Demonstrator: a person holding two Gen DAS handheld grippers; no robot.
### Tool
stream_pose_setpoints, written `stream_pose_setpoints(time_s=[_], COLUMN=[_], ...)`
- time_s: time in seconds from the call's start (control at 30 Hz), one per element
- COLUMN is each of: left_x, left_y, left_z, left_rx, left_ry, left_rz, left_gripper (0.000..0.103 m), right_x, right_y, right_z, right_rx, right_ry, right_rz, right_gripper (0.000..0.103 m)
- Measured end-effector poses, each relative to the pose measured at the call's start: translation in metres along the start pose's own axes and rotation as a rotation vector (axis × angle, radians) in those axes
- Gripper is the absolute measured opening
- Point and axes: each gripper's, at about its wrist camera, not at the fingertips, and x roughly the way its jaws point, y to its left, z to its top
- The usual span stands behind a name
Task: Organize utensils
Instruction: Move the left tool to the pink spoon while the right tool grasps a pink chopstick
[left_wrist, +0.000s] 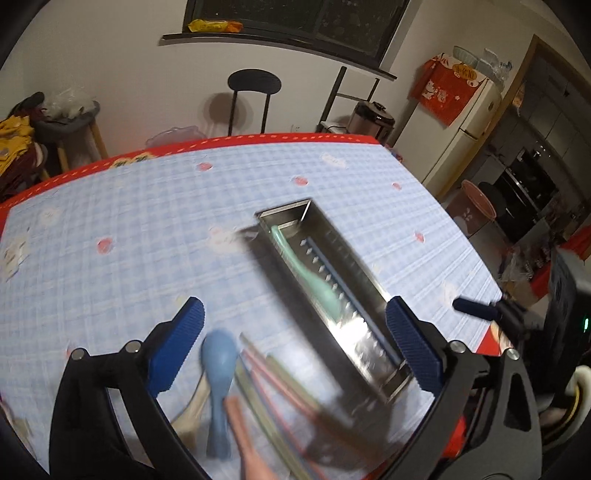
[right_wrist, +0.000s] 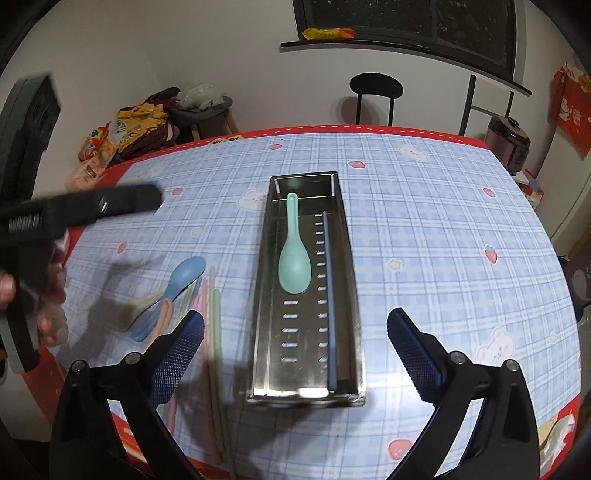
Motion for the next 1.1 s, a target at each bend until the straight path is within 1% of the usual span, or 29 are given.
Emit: stream_pose_setpoints(time_s=[0.03, 0.13, 0.3, 0.47, 0.6, 0.63, 0.73, 0.77, 0.8, 0.87, 0.9, 0.93, 1.0, 1.07, 1.1], left_x=[-0.004, -0.016, -0.035, -0.04, -0.037, -0.036, -0.034, -0.034, -0.035, -0.035, -0.034, -0.034, -0.034, -0.035, -0.035], left_y=[0.002, 0.01, 0.019, 0.025, 0.031, 0.033, 0.035, 0.036, 0.036, 0.036, 0.035, 0.035, 0.035, 0.035, 0.035], left_z=[-0.007, -0.032, -0.078, -0.114, -0.134, -0.139, -0.141, -0.142, -0.144, -0.145, -0.146, -0.147, -0.148, -0.151, -0.152], left_rx=[-0.007, -0.033, -0.084, -0.127, -0.175, -0.19, -0.197, -0.199, -0.199, -0.198, -0.196, -0.195, -0.194, -0.189, -0.188], left_ry=[-0.003, -0.007, -0.033, -0.033, -0.02, -0.013, -0.003, -0.002, -0.002, 0.008, 0.014, 0.02, 0.026, 0.035, 0.041], left_rz=[0.002, 0.045, 0.111, 0.159, 0.148, 0.146, 0.149, 0.148, 0.145, 0.142, 0.146, 0.143, 0.137, 0.141, 0.142], left_gripper=[0.097, 0.097, 0.097, 0.097, 0.097, 0.097, 0.097, 0.097, 0.097, 0.097, 0.097, 0.097, 0.097, 0.097, 0.097], right_x=[-0.001, -0.004, -0.003, 0.001, 0.009, 0.01, 0.016, 0.018, 0.02, 0.021, 0.022, 0.023, 0.025, 0.028, 0.029], right_y=[0.001, 0.006, 0.016, 0.024, 0.03, 0.032, 0.04, 0.043, 0.046, 0.05, 0.053, 0.055, 0.06, 0.064, 0.066], right_z=[-0.003, -0.013, -0.028, -0.041, -0.05, -0.051, -0.055, -0.056, -0.057, -0.058, -0.06, -0.061, -0.062, -0.065, -0.066], right_rx=[0.0, -0.008, -0.033, -0.055, -0.07, -0.075, -0.095, -0.101, -0.106, -0.114, -0.123, -0.127, -0.136, -0.142, -0.146], right_ry=[-0.005, -0.007, 0.027, 0.052, 0.098, 0.108, 0.148, 0.16, 0.169, 0.182, 0.192, 0.196, 0.208, 0.223, 0.23], right_rz=[0.004, 0.002, 0.011, 0.011, 0.02, 0.027, 0.061, 0.072, 0.085, 0.111, 0.123, 0.127, 0.138, 0.153, 0.16], right_gripper=[0.097, 0.097, 0.097, 0.097, 0.097, 0.095, 0.076, 0.072, 0.069, 0.058, 0.055, 0.049, 0.044, 0.034, 0.031])
